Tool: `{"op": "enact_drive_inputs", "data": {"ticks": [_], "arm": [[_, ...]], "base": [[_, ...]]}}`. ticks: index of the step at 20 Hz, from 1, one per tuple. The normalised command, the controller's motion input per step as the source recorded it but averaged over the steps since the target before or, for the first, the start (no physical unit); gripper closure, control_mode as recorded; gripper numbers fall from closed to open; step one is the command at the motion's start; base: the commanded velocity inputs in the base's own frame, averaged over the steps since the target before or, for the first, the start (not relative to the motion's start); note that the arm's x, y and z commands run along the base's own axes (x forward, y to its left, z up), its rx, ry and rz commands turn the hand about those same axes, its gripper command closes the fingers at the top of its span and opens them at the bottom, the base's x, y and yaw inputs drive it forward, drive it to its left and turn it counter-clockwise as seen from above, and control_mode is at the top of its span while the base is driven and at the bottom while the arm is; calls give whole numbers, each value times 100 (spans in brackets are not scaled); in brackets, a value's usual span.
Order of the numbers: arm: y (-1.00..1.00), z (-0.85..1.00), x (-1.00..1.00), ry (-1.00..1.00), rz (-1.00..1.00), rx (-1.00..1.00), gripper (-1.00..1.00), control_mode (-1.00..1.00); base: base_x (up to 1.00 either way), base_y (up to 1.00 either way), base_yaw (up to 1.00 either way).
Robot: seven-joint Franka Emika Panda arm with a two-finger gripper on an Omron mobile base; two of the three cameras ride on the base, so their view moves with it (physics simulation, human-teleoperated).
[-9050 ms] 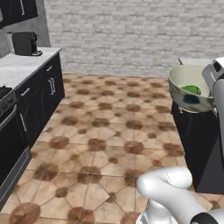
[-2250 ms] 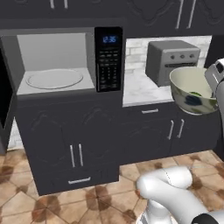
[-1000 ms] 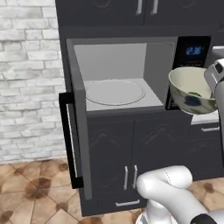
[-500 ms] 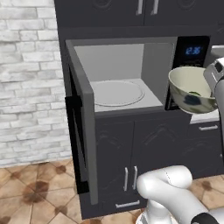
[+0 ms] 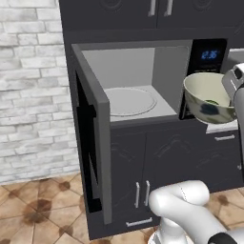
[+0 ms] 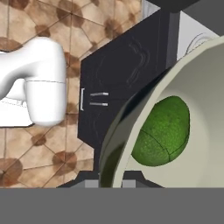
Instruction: Pick the avocado from the sink and place it in the bowl. Then pick the bowl and place it in the microwave. Then close the microwave door and press the start button.
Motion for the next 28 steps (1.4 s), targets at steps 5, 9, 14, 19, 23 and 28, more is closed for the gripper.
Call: {"op": "enact_drive_inputs", "data": {"ticks": [5,9,14,19,23,28], "arm": [[30,-26,-17,4,6,0,100,-100],[71,-56,9,0,19,-4,100,-100],[64,-42,86,0,11,-2,100,-100],[35,-5,100,0,4,0,100,-100],[26,0,100,0,0,0,100,-100],[30,-1,100,2,0,0,100,-100]], "base": [[0,0,0],[0,0,0],[0,0,0],[0,0,0],[0,0,0],[0,0,0]]}}
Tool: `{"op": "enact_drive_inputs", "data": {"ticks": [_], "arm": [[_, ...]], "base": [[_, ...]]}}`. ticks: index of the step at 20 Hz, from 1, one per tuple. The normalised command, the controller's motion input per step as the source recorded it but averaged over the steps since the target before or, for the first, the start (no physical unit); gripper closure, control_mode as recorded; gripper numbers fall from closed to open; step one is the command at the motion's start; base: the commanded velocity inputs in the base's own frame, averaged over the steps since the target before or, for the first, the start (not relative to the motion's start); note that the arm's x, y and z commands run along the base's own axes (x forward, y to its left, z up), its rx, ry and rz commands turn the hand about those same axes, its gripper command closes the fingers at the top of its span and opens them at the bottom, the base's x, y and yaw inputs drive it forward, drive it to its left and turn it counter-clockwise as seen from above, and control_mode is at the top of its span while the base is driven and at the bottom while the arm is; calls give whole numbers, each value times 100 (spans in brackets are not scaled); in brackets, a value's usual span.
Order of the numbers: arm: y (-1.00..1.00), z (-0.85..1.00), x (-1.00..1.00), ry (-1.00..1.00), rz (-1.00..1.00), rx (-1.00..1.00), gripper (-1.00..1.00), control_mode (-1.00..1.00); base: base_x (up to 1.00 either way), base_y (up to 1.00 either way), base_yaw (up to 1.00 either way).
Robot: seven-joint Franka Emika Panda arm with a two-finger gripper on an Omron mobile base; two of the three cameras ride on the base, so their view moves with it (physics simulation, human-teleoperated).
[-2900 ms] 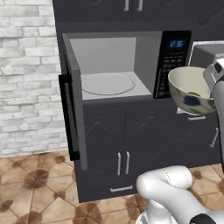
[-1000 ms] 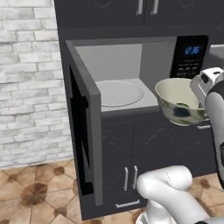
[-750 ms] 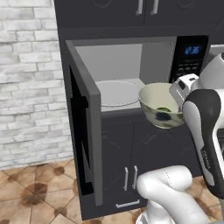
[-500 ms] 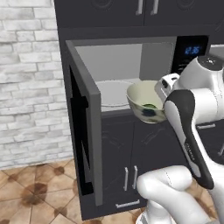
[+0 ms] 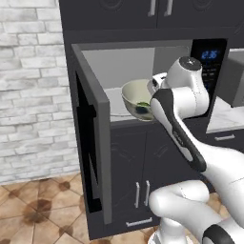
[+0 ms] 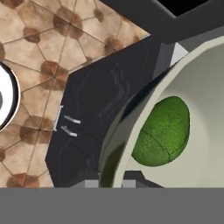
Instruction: Pick the avocado from the sink and place it in the bowl. Then pick the bowl and place it in the microwave. Then close the microwave door and press the start button.
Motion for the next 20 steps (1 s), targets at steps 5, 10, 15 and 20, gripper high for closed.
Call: {"op": "enact_drive_inputs", "data": {"ticks": [5,10,15,20], "arm": [[16,0,100,4,0,0,100,-100],[10,-21,100,5,0,0,100,-100],[1,-60,85,2,0,0,100,-100],[0,-64,67,0,0,0,100,-100]], "base": [[0,0,0],[0,0,0],[0,0,0],[0,0,0]]}}
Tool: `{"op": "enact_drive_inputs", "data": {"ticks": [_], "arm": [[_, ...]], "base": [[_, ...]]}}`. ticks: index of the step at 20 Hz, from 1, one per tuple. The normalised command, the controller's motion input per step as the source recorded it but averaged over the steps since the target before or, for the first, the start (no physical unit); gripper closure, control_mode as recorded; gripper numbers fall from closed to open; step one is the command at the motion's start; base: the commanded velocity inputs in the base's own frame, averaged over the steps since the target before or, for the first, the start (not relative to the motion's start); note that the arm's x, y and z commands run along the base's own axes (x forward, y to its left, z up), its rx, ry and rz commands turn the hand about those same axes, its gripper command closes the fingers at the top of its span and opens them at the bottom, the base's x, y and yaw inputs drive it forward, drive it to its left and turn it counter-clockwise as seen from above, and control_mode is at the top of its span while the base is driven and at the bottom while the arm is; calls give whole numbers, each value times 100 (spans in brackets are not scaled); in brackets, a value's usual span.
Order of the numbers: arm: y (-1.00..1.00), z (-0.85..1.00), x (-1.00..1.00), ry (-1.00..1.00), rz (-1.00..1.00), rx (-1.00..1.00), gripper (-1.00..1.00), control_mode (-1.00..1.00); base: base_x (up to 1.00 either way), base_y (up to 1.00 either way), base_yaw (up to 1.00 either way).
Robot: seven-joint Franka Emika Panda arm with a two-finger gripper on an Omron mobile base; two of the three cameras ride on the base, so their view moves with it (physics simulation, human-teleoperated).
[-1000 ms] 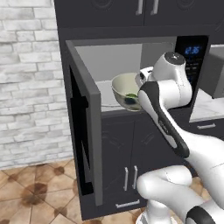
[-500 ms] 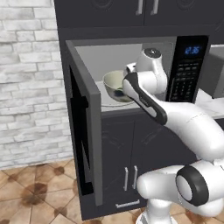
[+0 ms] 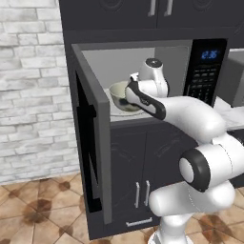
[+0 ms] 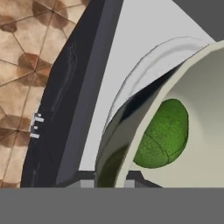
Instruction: Pick the avocado from the sink and place it in the bowl. Then pick the bowl and place it in the microwave. Then close the microwave door and press the start button.
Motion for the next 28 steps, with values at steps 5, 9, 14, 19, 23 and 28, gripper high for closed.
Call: {"op": "enact_drive_inputs", "data": {"ticks": [5,9,14,19,23,28], "arm": [[0,-40,49,0,0,0,100,-100],[0,-33,13,0,0,0,-100,-100],[0,-11,-30,0,0,0,-100,-100],[0,0,-95,-6,-1,1,-100,-100],[-3,2,-100,-18,0,11,-100,-100],[-1,46,-100,-5,0,13,-100,-100]], "base": [[0,0,0],[0,0,0],[0,0,0],[0,0,0],[0,0,0],[0,0,0]]}}
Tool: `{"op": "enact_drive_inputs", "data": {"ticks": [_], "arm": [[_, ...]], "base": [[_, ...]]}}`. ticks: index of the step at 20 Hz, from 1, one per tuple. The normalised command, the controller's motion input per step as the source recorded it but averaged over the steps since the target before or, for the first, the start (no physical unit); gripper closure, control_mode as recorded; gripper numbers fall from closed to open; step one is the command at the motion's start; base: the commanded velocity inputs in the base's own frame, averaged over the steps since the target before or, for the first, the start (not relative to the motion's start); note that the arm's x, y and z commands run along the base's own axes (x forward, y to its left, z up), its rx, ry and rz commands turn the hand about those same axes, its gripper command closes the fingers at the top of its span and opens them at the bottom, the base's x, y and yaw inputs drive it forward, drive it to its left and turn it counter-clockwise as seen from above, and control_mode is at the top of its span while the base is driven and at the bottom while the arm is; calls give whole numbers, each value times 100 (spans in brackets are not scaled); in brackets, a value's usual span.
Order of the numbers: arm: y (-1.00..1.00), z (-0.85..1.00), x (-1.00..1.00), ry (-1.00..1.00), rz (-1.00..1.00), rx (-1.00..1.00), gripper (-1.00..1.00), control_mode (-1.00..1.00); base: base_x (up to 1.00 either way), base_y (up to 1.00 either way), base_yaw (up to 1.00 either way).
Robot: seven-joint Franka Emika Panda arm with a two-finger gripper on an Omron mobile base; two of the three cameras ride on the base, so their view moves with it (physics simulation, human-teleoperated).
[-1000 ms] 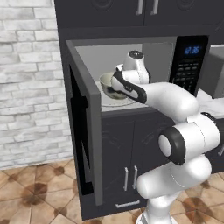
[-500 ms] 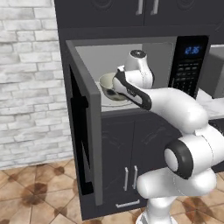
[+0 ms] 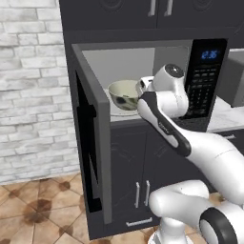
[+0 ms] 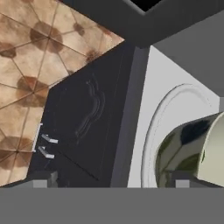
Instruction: Pick the avocado from the sink and place it in the bowl. Then pick the bowl and place it in the microwave. Then close the microwave door and press the start button.
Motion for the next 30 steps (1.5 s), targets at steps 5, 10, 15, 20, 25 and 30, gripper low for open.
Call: {"op": "enact_drive_inputs", "data": {"ticks": [5,10,15,20,25,30], "arm": [[-2,87,-100,0,0,11,-100,-100],[-3,100,-100,0,0,4,-100,-100],[-11,83,-100,0,3,3,-100,-100],[-33,27,-100,-17,3,13,-100,-100],[-24,7,-100,-26,0,12,-100,-100],[5,29,-100,-26,4,5,-100,-100]], "base": [[0,0,0],[0,0,0],[0,0,0],[0,0,0],[0,0,0],[0,0,0]]}}
